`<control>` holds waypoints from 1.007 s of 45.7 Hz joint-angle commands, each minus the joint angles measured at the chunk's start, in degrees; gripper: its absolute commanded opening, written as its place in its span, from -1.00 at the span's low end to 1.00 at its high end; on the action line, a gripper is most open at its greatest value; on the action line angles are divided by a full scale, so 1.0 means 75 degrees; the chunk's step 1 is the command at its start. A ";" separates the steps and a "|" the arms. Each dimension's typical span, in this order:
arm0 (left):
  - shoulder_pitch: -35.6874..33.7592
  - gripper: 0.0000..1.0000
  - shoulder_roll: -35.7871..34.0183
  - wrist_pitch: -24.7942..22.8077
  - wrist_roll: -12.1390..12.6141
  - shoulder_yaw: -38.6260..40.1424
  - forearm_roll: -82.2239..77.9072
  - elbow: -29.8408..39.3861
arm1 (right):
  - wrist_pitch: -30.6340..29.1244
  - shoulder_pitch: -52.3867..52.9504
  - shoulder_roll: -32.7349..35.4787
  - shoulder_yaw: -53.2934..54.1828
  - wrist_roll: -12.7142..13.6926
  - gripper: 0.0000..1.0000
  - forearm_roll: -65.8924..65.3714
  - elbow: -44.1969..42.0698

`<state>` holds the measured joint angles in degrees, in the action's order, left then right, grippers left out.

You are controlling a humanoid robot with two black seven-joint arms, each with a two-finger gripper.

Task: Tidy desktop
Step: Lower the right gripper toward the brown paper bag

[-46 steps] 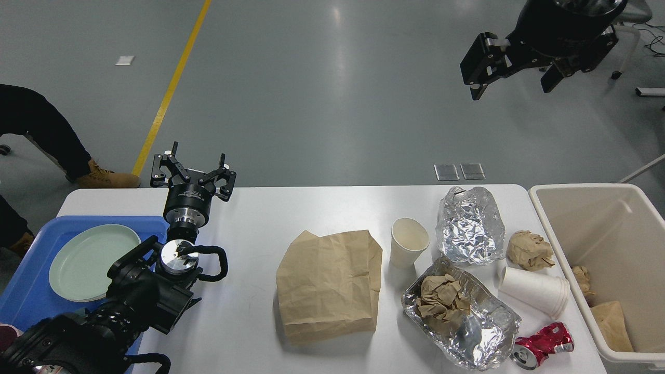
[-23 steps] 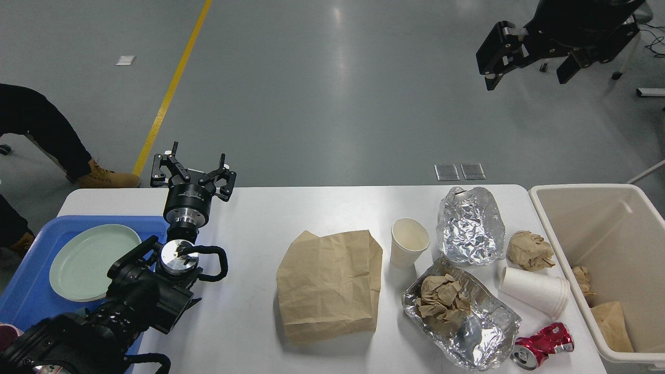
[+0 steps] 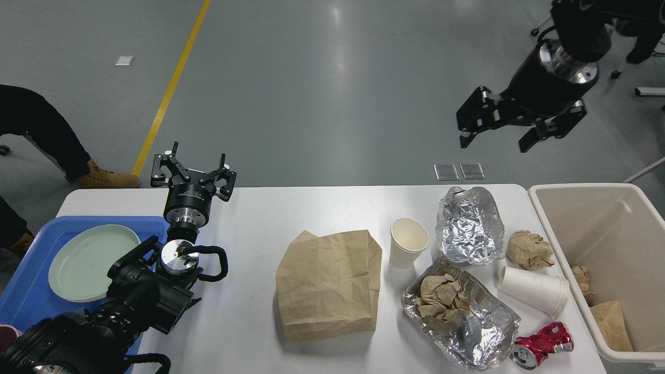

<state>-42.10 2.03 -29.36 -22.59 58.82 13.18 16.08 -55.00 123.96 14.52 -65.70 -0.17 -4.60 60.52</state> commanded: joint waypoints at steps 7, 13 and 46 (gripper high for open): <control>0.0000 0.94 -0.0001 0.0000 0.0000 0.0008 0.0000 0.0000 | 0.0000 -0.0132 -0.0108 0.1517 -0.0024 1.00 0.0133 0.0942; 0.0000 0.94 -0.0001 0.0000 0.0000 -0.0003 0.0000 0.0000 | 0.0000 -0.0554 -0.0167 0.1776 0.0011 1.00 0.0473 0.0802; 0.0000 0.94 -0.0001 0.0000 0.0000 -0.0003 0.0000 0.0000 | 0.4414 -0.1702 -0.1010 0.2326 0.0046 1.00 0.0508 0.2841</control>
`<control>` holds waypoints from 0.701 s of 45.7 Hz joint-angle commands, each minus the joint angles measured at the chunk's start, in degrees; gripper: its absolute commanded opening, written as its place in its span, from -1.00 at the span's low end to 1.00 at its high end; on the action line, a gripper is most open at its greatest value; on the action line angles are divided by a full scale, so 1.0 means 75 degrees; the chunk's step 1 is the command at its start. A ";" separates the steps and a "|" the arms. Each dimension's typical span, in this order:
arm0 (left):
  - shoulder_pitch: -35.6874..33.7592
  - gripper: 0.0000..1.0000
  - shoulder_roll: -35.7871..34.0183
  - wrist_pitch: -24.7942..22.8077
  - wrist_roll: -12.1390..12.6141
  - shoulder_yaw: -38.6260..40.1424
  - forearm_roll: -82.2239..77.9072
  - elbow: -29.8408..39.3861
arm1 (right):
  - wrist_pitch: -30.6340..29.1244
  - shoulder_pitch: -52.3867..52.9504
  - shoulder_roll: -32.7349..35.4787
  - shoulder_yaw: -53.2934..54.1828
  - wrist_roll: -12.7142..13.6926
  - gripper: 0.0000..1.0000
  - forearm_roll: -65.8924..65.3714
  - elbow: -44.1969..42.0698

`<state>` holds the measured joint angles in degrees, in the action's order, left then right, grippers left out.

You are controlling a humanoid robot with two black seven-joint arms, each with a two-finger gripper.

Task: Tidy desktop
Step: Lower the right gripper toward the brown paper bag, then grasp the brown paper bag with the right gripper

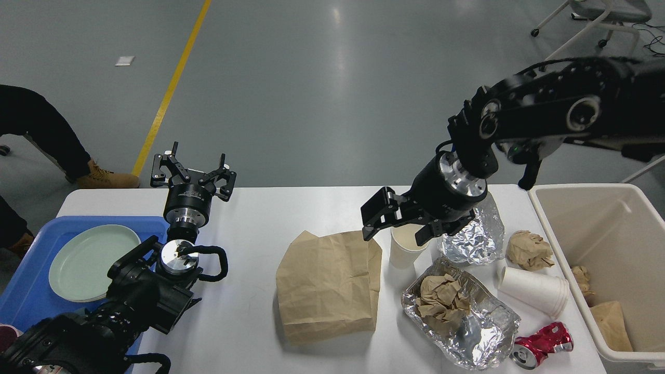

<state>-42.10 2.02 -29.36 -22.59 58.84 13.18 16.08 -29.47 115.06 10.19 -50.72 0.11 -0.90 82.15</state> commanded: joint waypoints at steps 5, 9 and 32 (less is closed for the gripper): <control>0.0000 0.94 0.0000 0.0000 0.0000 0.0006 0.0000 0.0000 | 0.1725 -0.1079 -0.0771 0.0422 0.0009 1.00 0.0002 -0.0230; 0.0000 0.94 0.0000 0.0000 0.0000 0.0006 0.0000 0.0000 | 0.1714 -0.1243 -0.0924 0.0481 0.0021 1.00 -0.0056 -0.0230; 0.0000 0.94 0.0000 0.0000 0.0000 -0.0006 0.0000 0.0000 | 0.1972 -0.2919 -0.1475 0.0610 0.0021 1.00 0.0002 -0.1624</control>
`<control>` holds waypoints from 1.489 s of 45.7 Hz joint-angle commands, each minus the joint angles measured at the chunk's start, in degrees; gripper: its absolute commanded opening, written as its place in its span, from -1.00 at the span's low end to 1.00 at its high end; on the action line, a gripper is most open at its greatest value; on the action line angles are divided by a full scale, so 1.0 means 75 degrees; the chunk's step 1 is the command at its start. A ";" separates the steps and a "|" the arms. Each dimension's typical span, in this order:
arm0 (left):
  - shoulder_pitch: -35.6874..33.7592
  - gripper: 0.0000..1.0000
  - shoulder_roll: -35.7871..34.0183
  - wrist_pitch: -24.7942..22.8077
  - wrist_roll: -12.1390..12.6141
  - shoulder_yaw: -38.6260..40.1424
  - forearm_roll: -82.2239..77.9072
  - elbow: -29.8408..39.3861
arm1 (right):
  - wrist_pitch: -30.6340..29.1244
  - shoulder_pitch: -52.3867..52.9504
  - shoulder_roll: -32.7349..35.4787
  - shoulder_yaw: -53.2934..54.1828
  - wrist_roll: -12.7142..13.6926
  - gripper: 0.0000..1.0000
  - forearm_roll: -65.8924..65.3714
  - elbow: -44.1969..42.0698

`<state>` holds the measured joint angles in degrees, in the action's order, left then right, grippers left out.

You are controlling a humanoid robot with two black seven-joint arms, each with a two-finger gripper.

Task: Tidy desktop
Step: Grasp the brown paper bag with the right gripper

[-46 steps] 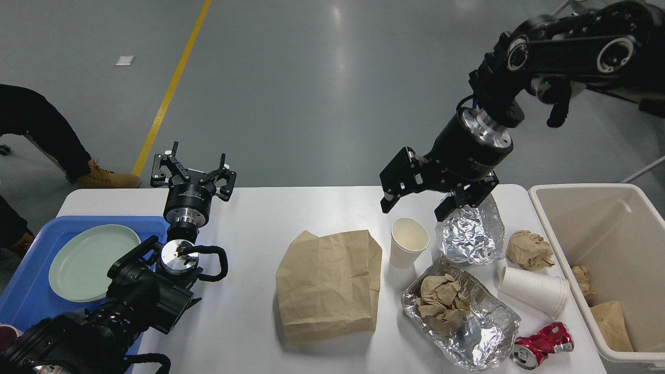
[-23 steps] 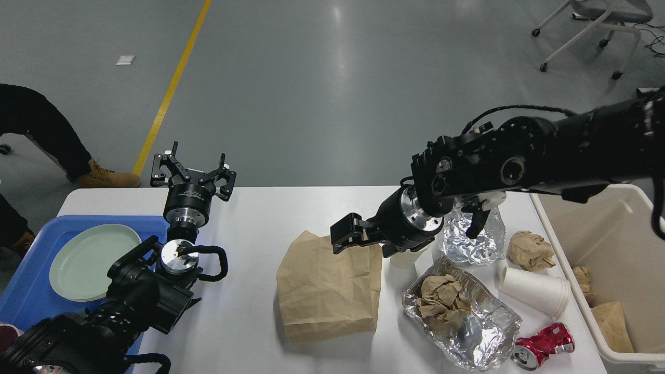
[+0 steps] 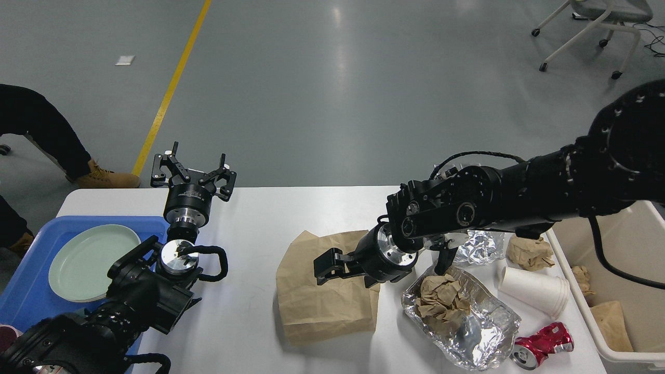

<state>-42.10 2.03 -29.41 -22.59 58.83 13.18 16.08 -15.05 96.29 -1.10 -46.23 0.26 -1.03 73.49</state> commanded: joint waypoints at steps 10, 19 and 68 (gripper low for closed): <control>0.0000 0.94 0.0000 -0.0051 0.0000 0.0008 0.0000 0.0000 | 0.0050 -0.1108 0.0076 -0.0036 0.0000 1.00 -0.0062 -0.1103; 0.0000 0.94 0.0000 -0.0051 0.0000 -0.0004 0.0000 0.0000 | 0.0073 -0.1529 0.0053 -0.0024 0.0012 0.92 -0.0156 -0.1489; 0.0000 0.94 0.0000 -0.0051 0.0000 0.0008 0.0000 0.0000 | -0.3627 -0.0687 0.0134 0.0174 0.0293 -1.00 -0.0777 -0.2228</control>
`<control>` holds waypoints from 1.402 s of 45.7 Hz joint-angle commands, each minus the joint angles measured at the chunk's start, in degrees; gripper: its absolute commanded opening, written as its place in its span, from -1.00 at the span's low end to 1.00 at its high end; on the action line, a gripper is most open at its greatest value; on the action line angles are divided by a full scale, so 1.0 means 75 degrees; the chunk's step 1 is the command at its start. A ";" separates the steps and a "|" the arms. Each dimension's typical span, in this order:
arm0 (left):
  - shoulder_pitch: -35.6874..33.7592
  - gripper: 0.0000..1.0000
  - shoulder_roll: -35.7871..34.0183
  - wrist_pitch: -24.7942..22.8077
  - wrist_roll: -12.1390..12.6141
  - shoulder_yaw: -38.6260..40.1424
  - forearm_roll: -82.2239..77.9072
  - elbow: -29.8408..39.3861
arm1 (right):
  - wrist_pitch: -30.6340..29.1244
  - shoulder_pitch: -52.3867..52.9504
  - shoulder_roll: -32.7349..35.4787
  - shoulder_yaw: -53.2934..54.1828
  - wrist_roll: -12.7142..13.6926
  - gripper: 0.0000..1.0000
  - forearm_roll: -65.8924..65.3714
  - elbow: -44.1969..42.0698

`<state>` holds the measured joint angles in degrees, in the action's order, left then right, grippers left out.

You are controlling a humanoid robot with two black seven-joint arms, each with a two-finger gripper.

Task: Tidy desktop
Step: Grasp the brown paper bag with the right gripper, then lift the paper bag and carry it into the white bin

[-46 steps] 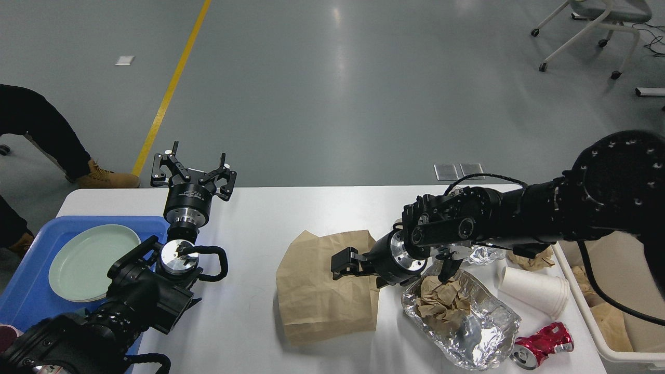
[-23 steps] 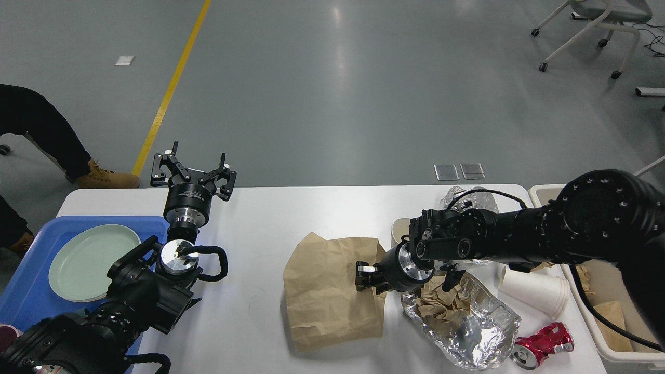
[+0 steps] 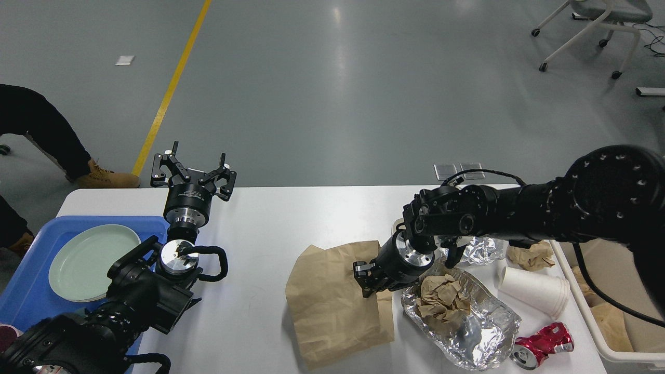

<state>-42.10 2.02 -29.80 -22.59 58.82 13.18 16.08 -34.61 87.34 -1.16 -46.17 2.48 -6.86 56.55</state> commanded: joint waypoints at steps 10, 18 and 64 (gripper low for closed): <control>0.0000 0.94 0.0001 0.0000 0.0000 -0.0003 0.0000 0.0000 | -0.2718 0.1548 0.0319 0.0530 -0.0037 -1.00 0.0117 0.0124; 0.0000 0.94 0.0001 0.0000 0.0000 -0.0003 0.0000 0.0000 | -0.2718 0.2872 0.0494 0.0624 -0.0061 -1.00 0.0187 0.0557; 0.0000 0.94 0.0001 0.0000 0.0000 -0.0003 0.0000 0.0000 | -0.2718 0.6203 0.3353 -0.4754 -0.0002 -1.00 -0.1463 -0.1247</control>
<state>-42.10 2.02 -29.80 -22.59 58.83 13.18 16.08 -54.99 135.33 20.93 -76.96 2.25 -14.39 48.51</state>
